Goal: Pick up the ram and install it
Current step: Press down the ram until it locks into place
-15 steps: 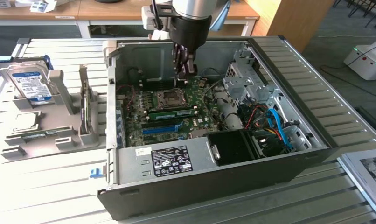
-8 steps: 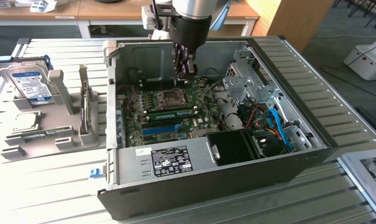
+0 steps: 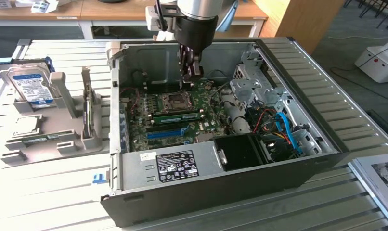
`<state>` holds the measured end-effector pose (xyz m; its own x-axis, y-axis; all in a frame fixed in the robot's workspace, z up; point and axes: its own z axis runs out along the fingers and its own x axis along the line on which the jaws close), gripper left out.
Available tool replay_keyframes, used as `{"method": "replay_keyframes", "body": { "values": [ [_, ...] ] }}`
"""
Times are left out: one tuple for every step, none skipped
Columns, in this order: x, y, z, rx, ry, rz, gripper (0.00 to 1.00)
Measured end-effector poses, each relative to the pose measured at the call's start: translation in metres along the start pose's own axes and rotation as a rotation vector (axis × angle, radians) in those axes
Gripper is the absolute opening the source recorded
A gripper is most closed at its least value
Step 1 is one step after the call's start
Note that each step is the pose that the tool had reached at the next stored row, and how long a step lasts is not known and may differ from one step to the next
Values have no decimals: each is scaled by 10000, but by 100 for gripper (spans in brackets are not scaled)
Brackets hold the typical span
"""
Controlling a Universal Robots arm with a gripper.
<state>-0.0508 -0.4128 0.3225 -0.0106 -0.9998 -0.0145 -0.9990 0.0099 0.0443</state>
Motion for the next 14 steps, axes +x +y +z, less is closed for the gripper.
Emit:
{"method": "replay_keyframes", "body": {
  "values": [
    [0,0,0,2,0,0,10],
    [0,0,0,7,0,-3,10],
    [0,0,0,12,0,-7,10],
    [0,0,0,15,0,-12,10],
    [0,0,0,17,0,-15,10],
    [0,0,0,17,0,-17,10],
    [0,0,0,18,0,-17,10],
    [0,0,0,17,0,-17,10],
    [0,0,0,17,0,-17,10],
    [0,0,0,18,0,-16,10],
    [0,0,0,18,0,-16,10],
    [0,0,0,17,1,-16,10],
    [0,0,0,17,0,-16,10],
    [0,0,0,17,0,-17,10]
  ]
}}
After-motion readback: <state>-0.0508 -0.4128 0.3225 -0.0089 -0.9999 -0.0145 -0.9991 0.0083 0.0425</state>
